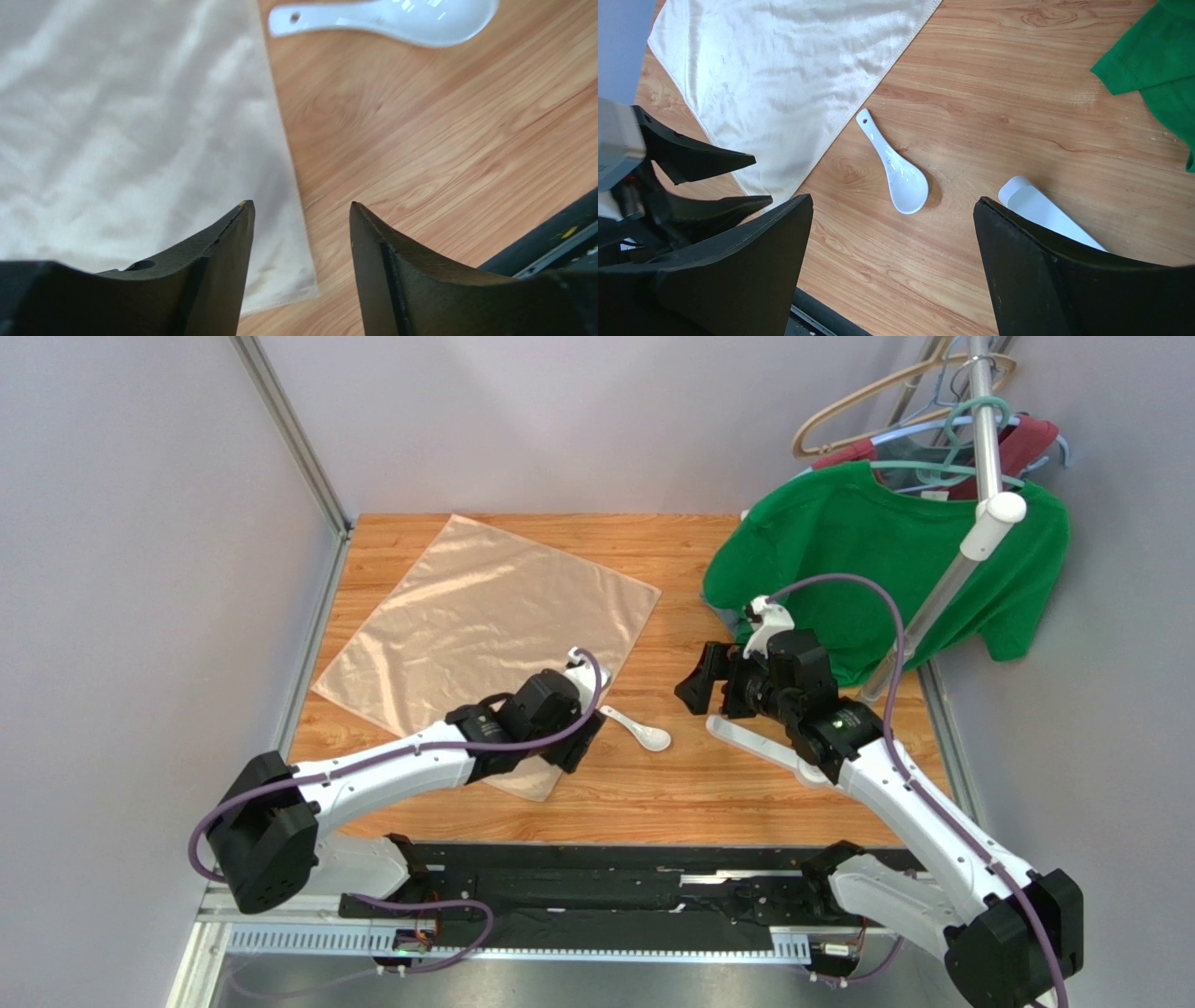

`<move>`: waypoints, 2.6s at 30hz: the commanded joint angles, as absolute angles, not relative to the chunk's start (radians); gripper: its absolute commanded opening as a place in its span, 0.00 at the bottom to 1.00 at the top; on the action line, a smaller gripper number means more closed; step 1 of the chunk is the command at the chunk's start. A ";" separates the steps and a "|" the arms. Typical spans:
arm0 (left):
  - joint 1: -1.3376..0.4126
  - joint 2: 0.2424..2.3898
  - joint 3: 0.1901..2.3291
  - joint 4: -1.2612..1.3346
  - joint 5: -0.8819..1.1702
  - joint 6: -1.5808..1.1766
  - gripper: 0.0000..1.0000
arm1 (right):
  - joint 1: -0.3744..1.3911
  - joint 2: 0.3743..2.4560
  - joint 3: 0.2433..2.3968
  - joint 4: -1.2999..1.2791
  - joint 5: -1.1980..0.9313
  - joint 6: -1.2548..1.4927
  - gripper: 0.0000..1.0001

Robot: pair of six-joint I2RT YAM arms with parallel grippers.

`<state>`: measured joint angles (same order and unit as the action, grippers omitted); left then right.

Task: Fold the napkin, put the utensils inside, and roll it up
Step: Fold the napkin

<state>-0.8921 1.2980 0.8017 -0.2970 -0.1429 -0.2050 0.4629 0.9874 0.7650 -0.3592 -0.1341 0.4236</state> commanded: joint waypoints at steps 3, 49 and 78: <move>-0.890 1.243 0.761 -0.478 -0.273 -0.369 0.58 | 0.457 0.890 0.753 -0.371 -0.144 0.442 0.89; -0.985 1.345 0.626 -0.413 -0.213 -0.578 0.38 | 0.456 0.808 0.752 -0.446 -0.098 0.437 0.89; -1.057 1.292 0.664 -0.377 -0.104 -0.578 0.00 | 0.456 0.815 0.752 -0.448 -0.069 0.422 0.89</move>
